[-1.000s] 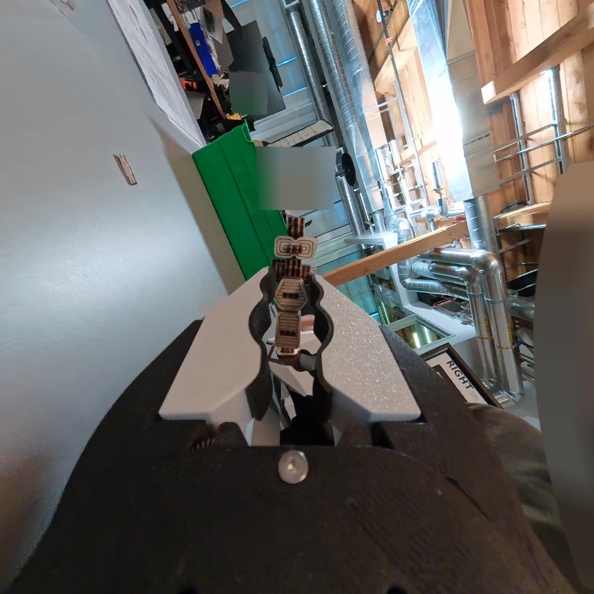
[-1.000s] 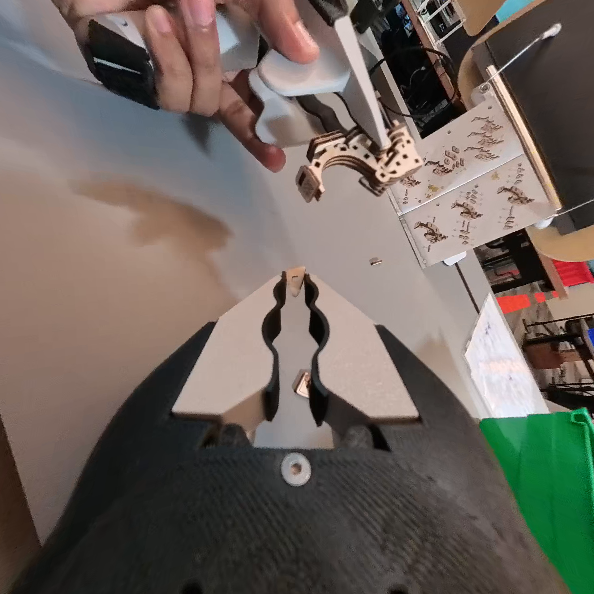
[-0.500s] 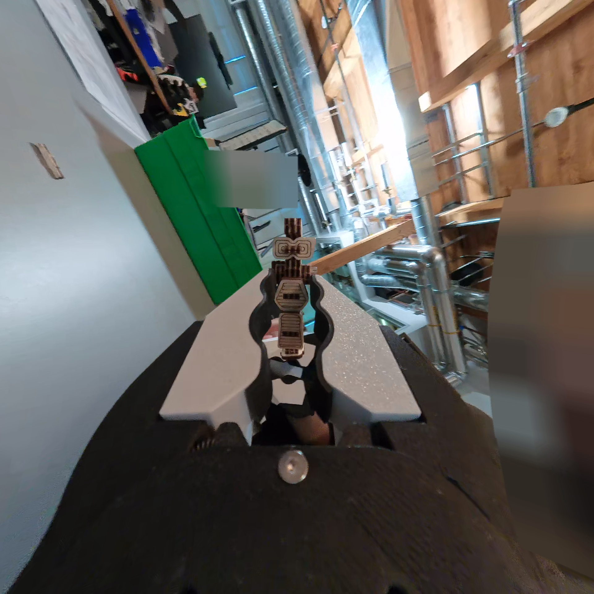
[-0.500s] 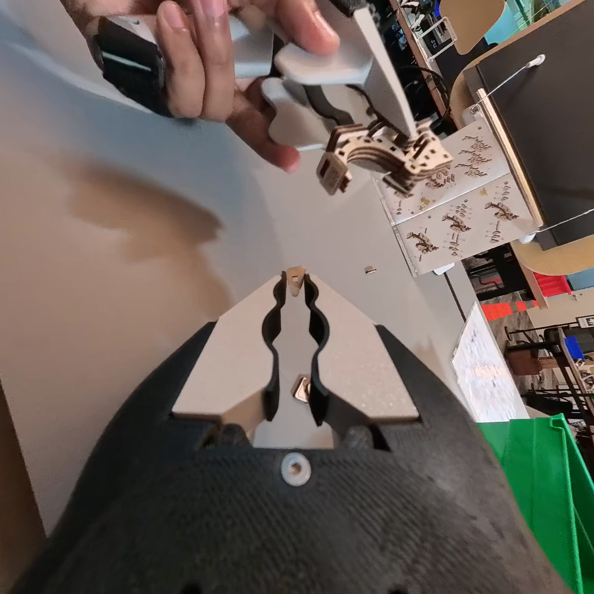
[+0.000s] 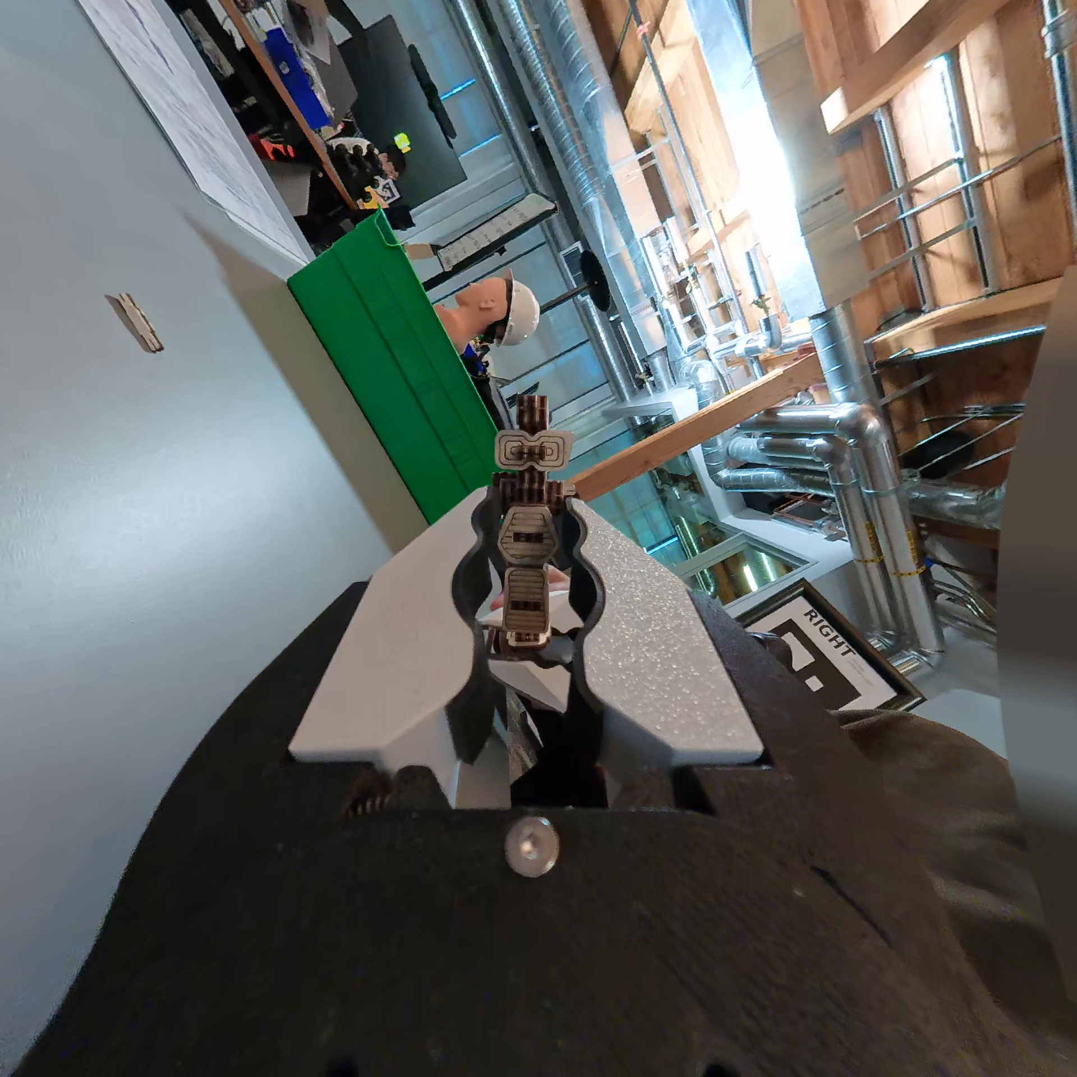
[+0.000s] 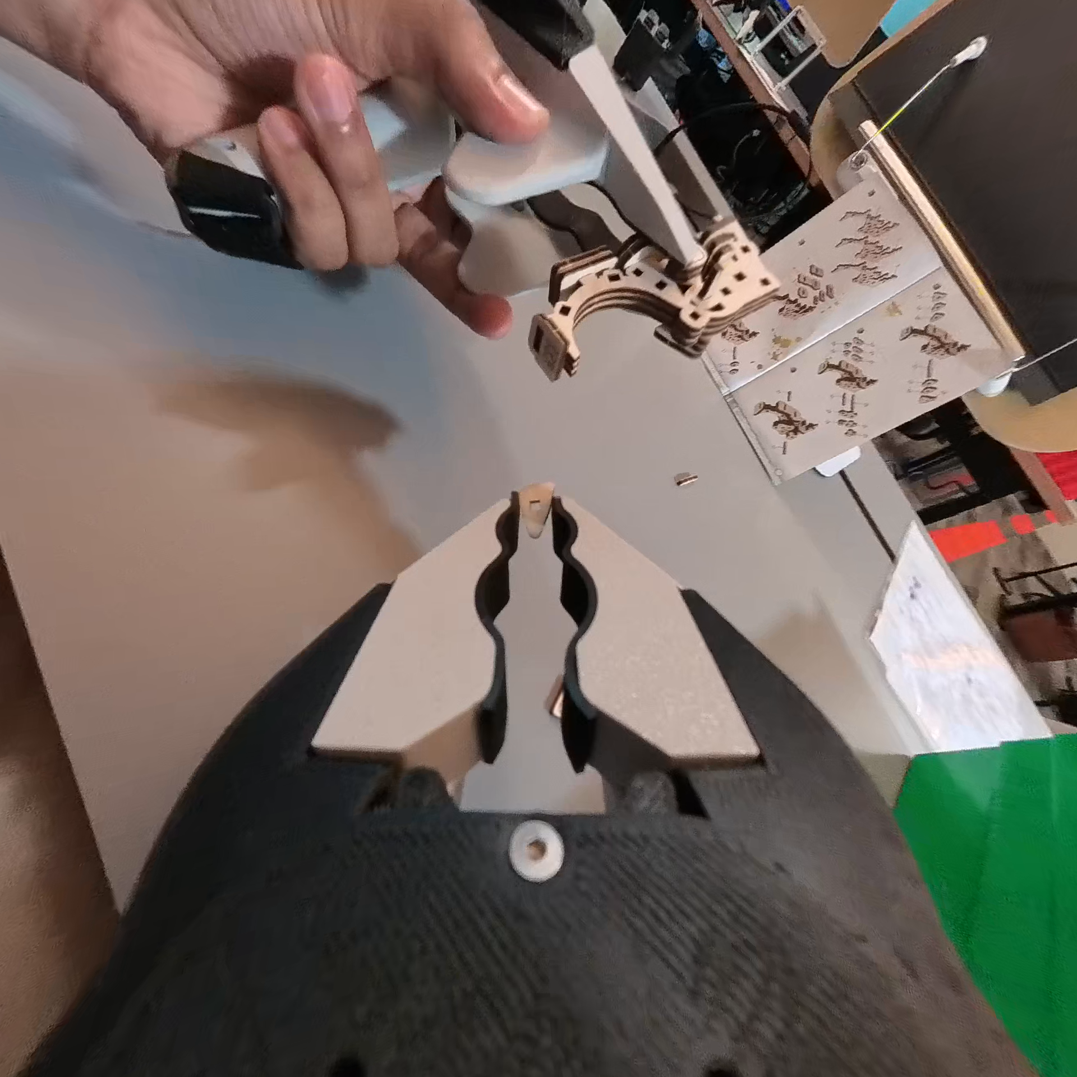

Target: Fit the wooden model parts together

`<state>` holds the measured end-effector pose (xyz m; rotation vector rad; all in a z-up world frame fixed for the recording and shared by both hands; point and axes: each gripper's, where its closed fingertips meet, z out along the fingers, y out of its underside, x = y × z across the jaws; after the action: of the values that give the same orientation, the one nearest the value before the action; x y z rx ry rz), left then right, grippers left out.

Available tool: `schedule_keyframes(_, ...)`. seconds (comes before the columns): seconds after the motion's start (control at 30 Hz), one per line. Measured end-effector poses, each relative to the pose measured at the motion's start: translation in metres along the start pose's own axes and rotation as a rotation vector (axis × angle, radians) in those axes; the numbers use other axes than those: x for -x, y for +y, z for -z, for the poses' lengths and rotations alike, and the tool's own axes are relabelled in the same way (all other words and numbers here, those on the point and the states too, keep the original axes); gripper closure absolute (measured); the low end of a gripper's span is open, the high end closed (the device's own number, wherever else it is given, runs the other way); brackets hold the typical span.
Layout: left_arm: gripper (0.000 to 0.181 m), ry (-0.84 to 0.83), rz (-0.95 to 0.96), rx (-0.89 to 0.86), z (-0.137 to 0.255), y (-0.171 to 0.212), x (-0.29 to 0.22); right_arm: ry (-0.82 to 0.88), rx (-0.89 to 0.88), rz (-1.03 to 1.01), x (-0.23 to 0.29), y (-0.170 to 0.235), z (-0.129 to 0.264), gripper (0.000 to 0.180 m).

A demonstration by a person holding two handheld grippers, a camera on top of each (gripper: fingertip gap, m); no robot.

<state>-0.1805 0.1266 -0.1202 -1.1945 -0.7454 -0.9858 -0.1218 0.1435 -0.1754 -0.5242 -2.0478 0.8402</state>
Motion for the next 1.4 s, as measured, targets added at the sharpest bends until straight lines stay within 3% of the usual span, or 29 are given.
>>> schedule_keyframes(0.7, 0.163, -0.04, 0.028, 0.071, -0.016, 0.003, 0.023, -0.137, 0.173, -0.14, 0.031, 0.037, 0.006, 0.17)
schedule_keyframes(1.4, 0.163, -0.028, 0.085, 0.058, -0.014, -0.001, 0.025, -0.17, 0.142, -0.349, 0.02, 0.042, 0.013, 0.162)
